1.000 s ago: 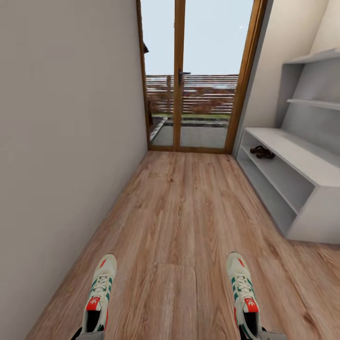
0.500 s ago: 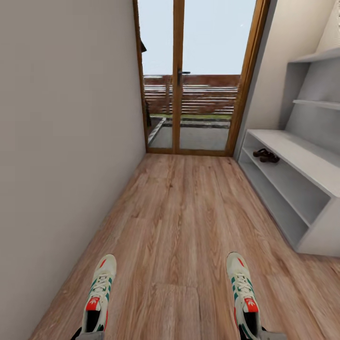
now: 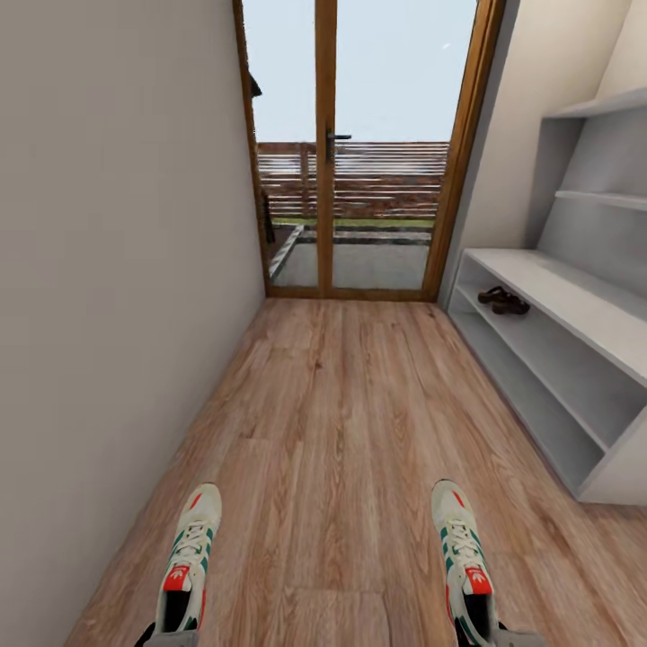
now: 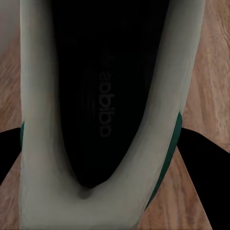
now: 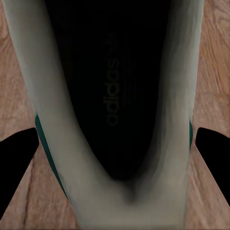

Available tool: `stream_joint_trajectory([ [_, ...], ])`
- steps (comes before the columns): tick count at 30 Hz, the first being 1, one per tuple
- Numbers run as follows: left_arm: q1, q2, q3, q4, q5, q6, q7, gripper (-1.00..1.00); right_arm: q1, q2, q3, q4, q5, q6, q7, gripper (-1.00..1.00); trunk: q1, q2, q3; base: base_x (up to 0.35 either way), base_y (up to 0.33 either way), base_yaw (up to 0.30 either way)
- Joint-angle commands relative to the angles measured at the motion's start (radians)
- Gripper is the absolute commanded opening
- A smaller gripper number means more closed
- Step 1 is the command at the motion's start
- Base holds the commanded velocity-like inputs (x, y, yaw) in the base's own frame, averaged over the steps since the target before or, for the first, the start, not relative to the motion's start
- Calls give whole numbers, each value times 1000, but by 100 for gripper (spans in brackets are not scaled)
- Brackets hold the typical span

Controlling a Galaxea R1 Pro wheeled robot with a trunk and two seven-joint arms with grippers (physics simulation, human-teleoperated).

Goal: Pick up the two gym shoes and the two sandals from the corridor floor and place them onto the hallstand (shoe rack) in the corridor, making sure they are on the rack and not on the floor. Arrange them so the two gym shoes are next to each other and the two sandals are next to each other.

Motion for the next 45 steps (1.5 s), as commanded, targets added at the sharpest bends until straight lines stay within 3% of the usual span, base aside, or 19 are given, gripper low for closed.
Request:
stream_joint_trajectory([
  [1, -1, -1, 6, 1, -1, -3, -7, -100, -1, 1, -5, 0, 2, -3, 6, -100, 0, 0, -1, 336, 96, -2],
  [28, -1, -2, 6, 1, -2, -2, -7, -100, -1, 1, -5, -1, 2, -3, 3, -100, 0, 0, -1, 336, 56, -4],
  [45, -1, -2, 6, 1, -2, -1, -7, -100, -1, 1, -5, -1, 1, -3, 3, -100, 0, 0, -1, 336, 0, -208],
])
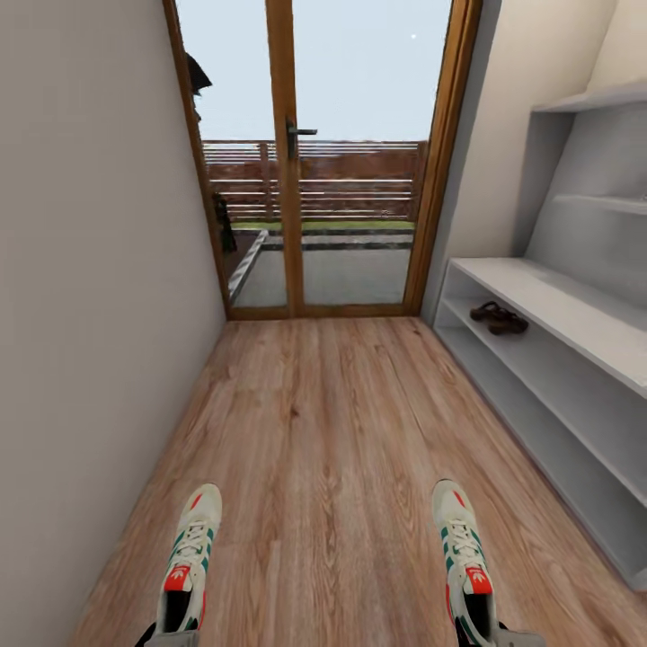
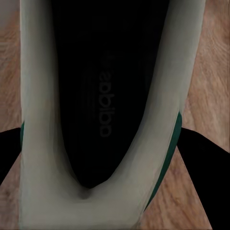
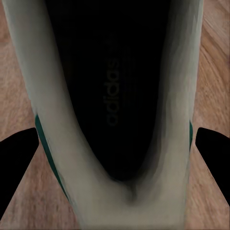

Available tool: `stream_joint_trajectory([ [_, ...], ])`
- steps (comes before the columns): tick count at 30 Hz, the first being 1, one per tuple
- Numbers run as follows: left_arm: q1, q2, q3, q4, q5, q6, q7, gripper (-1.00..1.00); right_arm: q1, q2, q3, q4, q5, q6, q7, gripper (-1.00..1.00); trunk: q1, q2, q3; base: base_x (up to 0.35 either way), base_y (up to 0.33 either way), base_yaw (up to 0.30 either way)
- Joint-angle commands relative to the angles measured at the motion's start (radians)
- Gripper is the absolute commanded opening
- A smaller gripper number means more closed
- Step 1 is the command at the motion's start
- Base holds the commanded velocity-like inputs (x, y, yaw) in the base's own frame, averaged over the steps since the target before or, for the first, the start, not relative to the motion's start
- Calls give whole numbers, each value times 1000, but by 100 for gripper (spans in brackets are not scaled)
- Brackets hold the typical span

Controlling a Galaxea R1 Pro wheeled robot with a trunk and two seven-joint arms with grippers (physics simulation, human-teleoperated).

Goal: Pick up the two gym shoes and the two sandals from the corridor floor and place them onto the hallstand (shoe rack) in the corridor, making sure they are on the rack and not on the floor. Arrange them so the two gym shoes are next to each other and the two sandals are next to each other.

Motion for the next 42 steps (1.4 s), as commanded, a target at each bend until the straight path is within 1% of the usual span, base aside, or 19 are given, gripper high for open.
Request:
stream_joint_trajectory([
  [1, -1, -1, 6, 0, -1, -3, -6, -100, -1, 1, -5, 1, 2, -3, 5, -100, 0, 0, -1, 336, 0, -74],
  [19, 0, -1, 6, 0, 0, -2, -6, -100, -1, 1, -5, 1, 1, -2, 5, -100, 0, 0, -1, 336, 5, -15],
  [32, -1, -1, 6, 0, 1, -3, -6, -100, -1, 1, -5, 1, 0, -2, 7, -100, 0, 0, -1, 336, 91, -245],
  [42, -1, -1, 6, 0, 2, -1, -6, -100, -1, 1, -5, 1, 0, -2, 7, -100, 0, 0, -1, 305, 194, -265],
])
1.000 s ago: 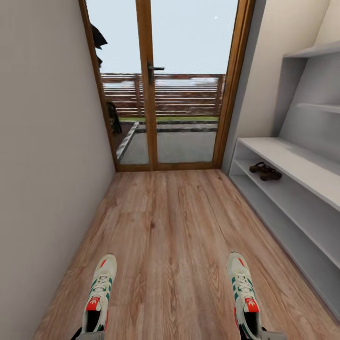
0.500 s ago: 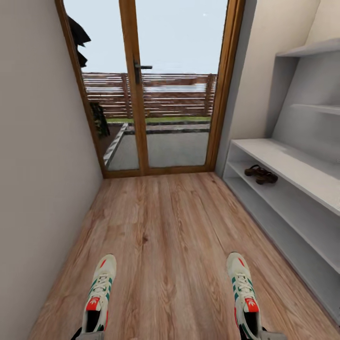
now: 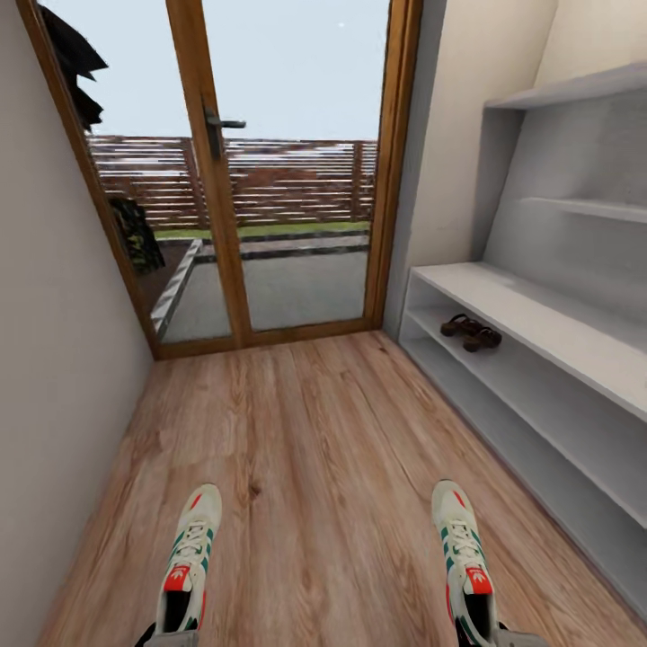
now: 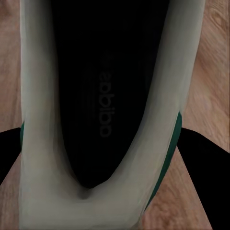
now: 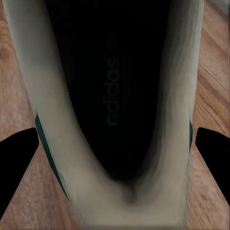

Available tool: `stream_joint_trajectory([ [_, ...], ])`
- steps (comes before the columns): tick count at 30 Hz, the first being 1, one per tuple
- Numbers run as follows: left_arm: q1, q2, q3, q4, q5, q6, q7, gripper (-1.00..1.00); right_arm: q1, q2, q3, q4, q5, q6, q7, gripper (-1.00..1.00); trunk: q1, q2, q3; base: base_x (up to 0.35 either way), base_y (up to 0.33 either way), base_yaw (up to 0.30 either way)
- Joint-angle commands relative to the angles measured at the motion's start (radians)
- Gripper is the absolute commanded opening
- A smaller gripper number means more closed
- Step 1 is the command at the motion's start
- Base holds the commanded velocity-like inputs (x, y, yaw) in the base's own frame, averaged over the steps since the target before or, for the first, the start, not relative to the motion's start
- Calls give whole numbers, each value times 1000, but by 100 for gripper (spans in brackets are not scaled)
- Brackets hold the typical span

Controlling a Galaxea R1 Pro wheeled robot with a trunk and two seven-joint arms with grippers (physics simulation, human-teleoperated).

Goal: Pick up the two gym shoes and the two sandals from the corridor floor and place them onto the hallstand (shoe rack) in the corridor, making sure they are on the rack and not on the floor. Arrange them so the two gym shoes are next to each other and the two sandals are next to each other.

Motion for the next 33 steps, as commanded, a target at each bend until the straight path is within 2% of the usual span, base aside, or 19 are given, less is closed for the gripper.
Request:
stream_joint_trajectory([
  [1, 0, -1, 6, 1, -1, -3, -6, -100, -1, 1, -5, 1, 2, -3, 6, -100, 0, 0, -1, 290, 222, -265],
  [14, -1, -1, 6, 1, -1, -4, -7, -100, -1, 1, -5, 1, 2, -4, 6, -100, 0, 0, -1, 296, 197, -265],
  [33, -1, -1, 6, 1, -1, -4, -6, -100, -1, 1, -5, 1, 2, -3, 5, -100, 0, 0, -1, 335, 15, -265],
])
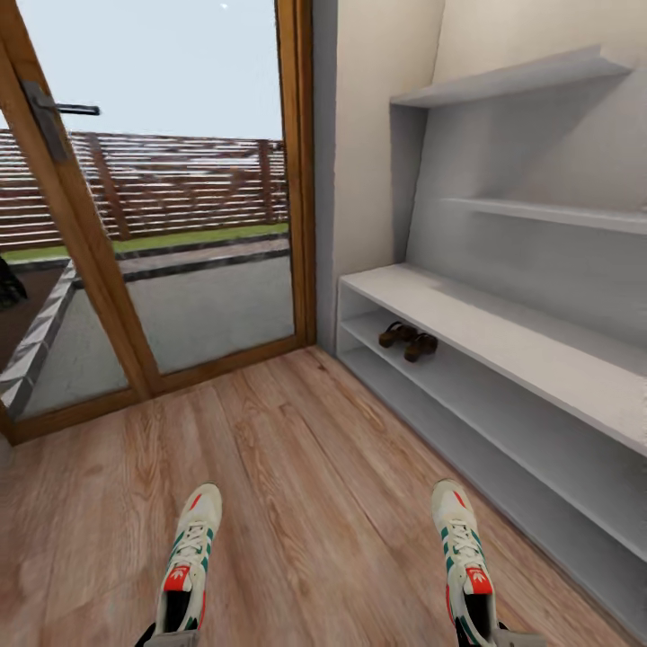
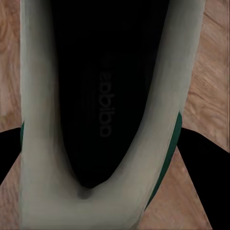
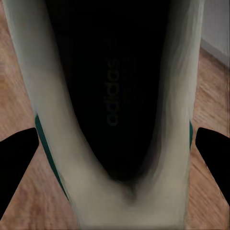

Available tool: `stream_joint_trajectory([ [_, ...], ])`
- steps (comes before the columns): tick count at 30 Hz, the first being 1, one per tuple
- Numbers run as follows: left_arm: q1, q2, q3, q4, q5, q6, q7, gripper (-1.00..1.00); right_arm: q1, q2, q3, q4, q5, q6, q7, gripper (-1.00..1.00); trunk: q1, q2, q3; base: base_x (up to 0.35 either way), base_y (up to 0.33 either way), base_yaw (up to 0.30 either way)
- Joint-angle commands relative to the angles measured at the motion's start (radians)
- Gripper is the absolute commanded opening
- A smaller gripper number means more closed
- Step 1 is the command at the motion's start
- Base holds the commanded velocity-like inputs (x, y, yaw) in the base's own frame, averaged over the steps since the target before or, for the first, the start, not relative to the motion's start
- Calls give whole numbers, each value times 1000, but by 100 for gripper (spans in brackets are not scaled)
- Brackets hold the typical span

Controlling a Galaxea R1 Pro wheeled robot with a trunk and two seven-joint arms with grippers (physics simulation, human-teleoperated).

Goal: Pick up the two gym shoes and the two sandals from the corridor floor and place them onto the hallstand (shoe rack) in the corridor, making sure they are on the rack and not on the floor. Arrange them so the two gym shoes are next to each other and the two sandals are next to each other.

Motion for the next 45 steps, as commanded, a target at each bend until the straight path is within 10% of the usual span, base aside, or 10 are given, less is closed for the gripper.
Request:
stream_joint_trajectory([
  [1, 0, 0, 6, 0, -1, -3, -6, -100, -1, 1, -5, 1, 2, -4, 6, -100, 0, 0, -1, 338, 0, -265],
  [45, 0, 0, 6, 0, -1, -1, -7, -100, -1, 1, -5, 1, 2, -3, 5, -100, 0, 0, -1, 58, 68, -265],
])
